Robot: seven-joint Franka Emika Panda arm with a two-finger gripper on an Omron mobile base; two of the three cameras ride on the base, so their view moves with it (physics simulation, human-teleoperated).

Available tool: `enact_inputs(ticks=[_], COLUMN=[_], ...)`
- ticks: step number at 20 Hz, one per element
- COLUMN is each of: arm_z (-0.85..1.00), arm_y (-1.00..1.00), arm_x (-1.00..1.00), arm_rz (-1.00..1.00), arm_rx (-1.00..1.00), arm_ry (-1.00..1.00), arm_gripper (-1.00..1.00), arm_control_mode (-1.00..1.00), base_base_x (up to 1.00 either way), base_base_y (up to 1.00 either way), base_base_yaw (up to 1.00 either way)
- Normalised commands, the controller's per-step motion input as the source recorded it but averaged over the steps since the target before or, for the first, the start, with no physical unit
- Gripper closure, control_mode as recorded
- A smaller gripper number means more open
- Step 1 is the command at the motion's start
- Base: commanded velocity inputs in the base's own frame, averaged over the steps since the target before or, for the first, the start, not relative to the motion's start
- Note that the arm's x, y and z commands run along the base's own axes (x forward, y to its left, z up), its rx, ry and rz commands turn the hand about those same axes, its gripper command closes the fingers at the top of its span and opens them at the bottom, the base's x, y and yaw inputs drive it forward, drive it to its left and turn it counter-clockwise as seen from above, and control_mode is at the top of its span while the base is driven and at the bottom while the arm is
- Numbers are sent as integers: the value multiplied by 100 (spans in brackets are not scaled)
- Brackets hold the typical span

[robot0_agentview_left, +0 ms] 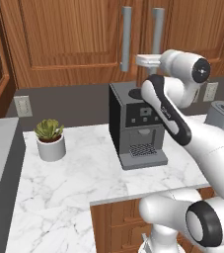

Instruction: Move the bowls from the cabinet to the plates on the dining table.

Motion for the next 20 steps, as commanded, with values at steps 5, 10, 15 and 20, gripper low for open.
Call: enact_inputs(ticks=[5,10,15,20], arm_z=[17,17,17,16], arm_y=[-32,-33,-35,-37], arm_x=[-50,-50,-50,-49], arm_rz=[4,4,4,6], arm_rx=[8,8,8,8], arm_ry=[7,7,6,1], arm_gripper=[100,100,100,100], arm_control_mode=[-100,-100,-100,-100], base_base_x=[0,0,0,0], base_base_y=[0,0,0,0], base_base_yaw=[0,0,0,0])
